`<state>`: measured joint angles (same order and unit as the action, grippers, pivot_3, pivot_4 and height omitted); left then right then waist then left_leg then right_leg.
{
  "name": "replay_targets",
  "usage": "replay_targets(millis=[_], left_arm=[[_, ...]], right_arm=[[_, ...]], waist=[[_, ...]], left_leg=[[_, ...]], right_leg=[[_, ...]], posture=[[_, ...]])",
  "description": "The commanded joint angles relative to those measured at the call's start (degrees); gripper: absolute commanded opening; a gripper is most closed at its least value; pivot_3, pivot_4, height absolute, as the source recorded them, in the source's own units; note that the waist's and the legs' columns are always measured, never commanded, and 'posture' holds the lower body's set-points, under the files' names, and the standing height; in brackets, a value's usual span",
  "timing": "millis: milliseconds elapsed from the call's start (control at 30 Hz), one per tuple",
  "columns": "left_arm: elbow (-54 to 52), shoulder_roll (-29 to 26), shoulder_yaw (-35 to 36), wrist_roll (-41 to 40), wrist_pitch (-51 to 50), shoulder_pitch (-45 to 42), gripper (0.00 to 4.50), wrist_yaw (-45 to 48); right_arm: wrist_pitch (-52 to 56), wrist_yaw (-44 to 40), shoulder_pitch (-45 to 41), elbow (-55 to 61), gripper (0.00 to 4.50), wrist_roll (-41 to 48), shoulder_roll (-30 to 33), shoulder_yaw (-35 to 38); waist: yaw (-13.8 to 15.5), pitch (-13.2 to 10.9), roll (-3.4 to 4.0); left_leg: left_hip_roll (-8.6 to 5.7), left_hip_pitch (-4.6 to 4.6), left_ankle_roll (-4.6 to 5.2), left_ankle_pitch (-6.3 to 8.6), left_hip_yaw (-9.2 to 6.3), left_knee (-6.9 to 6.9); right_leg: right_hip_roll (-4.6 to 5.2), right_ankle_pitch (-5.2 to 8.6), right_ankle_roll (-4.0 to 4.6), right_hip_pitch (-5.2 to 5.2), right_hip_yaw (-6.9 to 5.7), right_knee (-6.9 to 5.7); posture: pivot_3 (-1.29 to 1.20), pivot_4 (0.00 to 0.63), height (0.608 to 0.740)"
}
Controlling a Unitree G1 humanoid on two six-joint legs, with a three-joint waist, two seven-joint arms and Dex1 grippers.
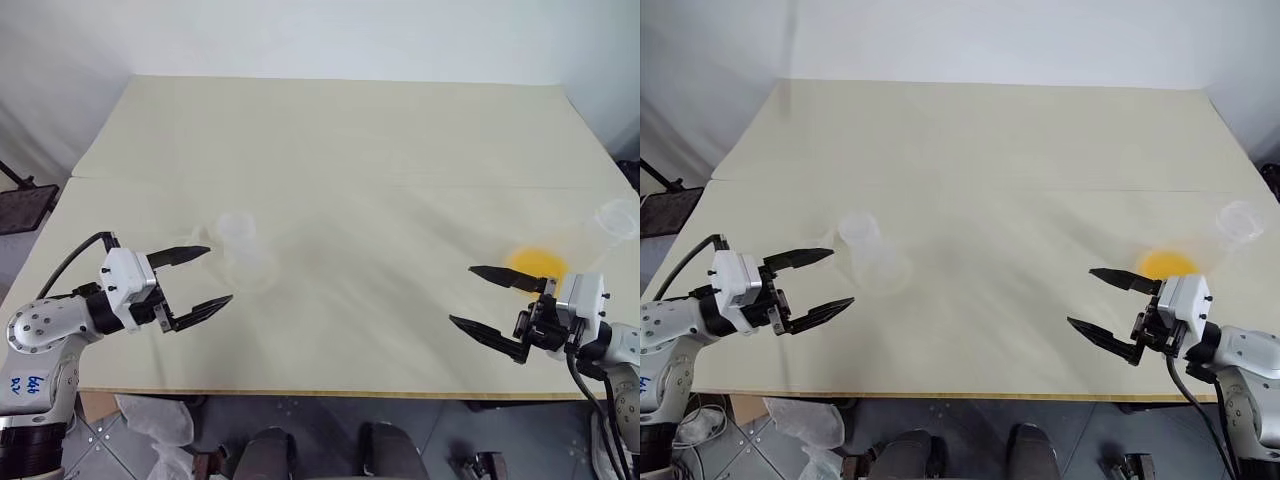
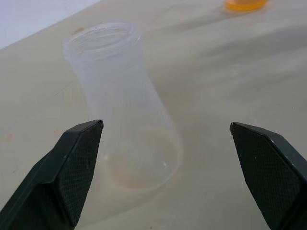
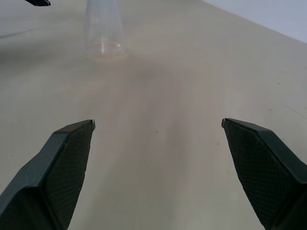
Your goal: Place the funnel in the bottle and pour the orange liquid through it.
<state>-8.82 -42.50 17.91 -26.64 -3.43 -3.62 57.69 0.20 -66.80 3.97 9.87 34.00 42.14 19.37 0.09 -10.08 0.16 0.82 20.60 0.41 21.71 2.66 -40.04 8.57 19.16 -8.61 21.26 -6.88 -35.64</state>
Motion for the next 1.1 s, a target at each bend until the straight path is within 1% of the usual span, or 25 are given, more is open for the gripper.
replay_targets(millis=[33, 100, 167, 333, 433, 500, 667, 733, 900, 967, 1100], left_arm=[[-1.5, 0.5, 2.3, -2.1, -1.1, 0.5, 4.50, -1.4], [-1.8, 0.6, 4.2, -3.0, -3.1, 2.3, 4.50, -3.3], [-1.7, 2.3, 7.2, -5.1, -4.9, 4.3, 4.50, -5.8], [0.8, 6.6, 14.4, -6.4, -2.9, 9.9, 4.50, -9.2], [1.7, 9.5, 18.3, -7.0, -1.2, 14.8, 4.50, -10.2], [0.7, 10.6, 19.3, -8.3, -1.8, 17.3, 4.50, -9.8], [-3.5, 10.3, 18.4, -12.4, -7.4, 20.7, 4.50, -9.5], [-5.6, 10.2, 17.7, -13.7, -8.9, 20.2, 4.50, -10.0], [-9.0, 8.7, 10.6, -10.7, -11.6, 10.9, 4.50, -13.9], [-9.0, 8.5, 9.0, -10.8, -13.4, 8.0, 4.50, -15.7], [-7.2, 8.6, 2.5, -8.6, -15.1, -1.1, 4.50, -17.6]], right_arm=[[-0.6, 0.2, -1.2, 0.1, 4.44, 0.5, -0.3, 0.8], [0.5, 1.4, -3.0, 0.9, 4.44, 1.2, -1.2, -0.5], [2.0, 2.7, -5.0, 2.4, 4.44, 2.0, -2.3, -2.2], [5.7, 6.1, -10.4, 6.0, 4.44, 3.3, -5.4, -6.0], [7.5, 7.8, -14.9, 7.0, 4.44, 3.1, -7.5, -9.2], [8.2, 7.8, -16.6, 6.8, 4.44, 2.5, -7.9, -10.5], [8.3, 7.0, -17.5, 5.9, 4.44, 1.8, -7.4, -11.2], [8.2, 6.7, -17.3, 5.6, 4.44, 1.6, -7.3, -11.1], [7.7, 5.8, -14.9, 4.0, 4.44, 0.7, -6.6, -10.1], [7.3, 5.5, -14.3, 3.7, 4.44, 0.4, -6.4, -9.8], [6.8, 5.7, -12.7, 3.9, 4.44, 0.0, -6.5, -9.6]], waist=[[0.0, 0.0, 0.00], [-0.3, 0.0, 0.00], [-0.5, 0.0, 0.00], [-0.2, 0.0, -0.03], [-0.2, 0.0, -0.03], [-0.2, 0.0, -0.04], [0.6, 0.0, -0.09], [0.8, 0.0, -0.09], [1.1, 0.0, -0.09], [0.9, 0.0, -0.09], [0.6, 0.0, -0.09]], left_leg=[[0.00, 0.00, 0.00, 0.00, 0.00, 0.00], [0.01, -0.01, 0.00, 0.00, 0.01, 0.00], [0.05, -0.06, 0.00, 0.00, 0.04, 0.01], [0.07, -0.08, 0.00, 0.00, 0.03, 0.01], [0.06, -0.08, 0.00, 0.00, 0.02, 0.00], [0.05, -0.08, -0.01, 0.00, 0.01, 0.01], [0.04, -0.06, 0.01, 0.02, -0.16, -0.01], [0.05, -0.06, 0.02, 0.02, -0.17, -0.01], [-0.05, -0.08, 0.02, 0.02, -0.23, -0.04], [-0.07, -0.10, 0.02, 0.02, -0.19, 0.00], [-0.03, -0.10, 0.00, 0.03, -0.19, 0.00]], right_leg=[[0.00, 0.00, 0.00, 0.00, 0.00, 0.00], [0.00, 0.00, 0.00, 0.00, 0.01, -0.01], [-0.03, 0.00, 0.00, 0.00, 0.03, -0.02], [0.00, 0.00, 0.00, 0.00, 0.05, -0.05], [0.03, 0.00, 0.00, -0.01, 0.06, -0.03], [0.02, 0.00, 0.00, -0.01, 0.04, -0.03], [0.07, 0.00, 0.00, -0.11, 0.03, 0.00], [0.07, 0.00, 0.00, -0.13, 0.03, 0.02], [0.03, 0.00, 0.00, -0.23, -0.03, 0.04], [0.04, 0.00, 0.00, -0.22, -0.01, 0.04], [-0.01, 0.00, 0.00, -0.20, -0.09, 0.02]], posture=[[0.00, 0.150, 0.740], [0.00, 0.150, 0.740], [0.00, 0.150, 0.740], [0.00, 0.150, 0.740], [0.00, 0.150, 0.740], [0.00, 0.150, 0.740], [0.00, 0.150, 0.740], [0.00, 0.150, 0.740], [0.00, 0.150, 0.740], [0.00, 0.150, 0.740], [0.00, 0.150, 0.740]])
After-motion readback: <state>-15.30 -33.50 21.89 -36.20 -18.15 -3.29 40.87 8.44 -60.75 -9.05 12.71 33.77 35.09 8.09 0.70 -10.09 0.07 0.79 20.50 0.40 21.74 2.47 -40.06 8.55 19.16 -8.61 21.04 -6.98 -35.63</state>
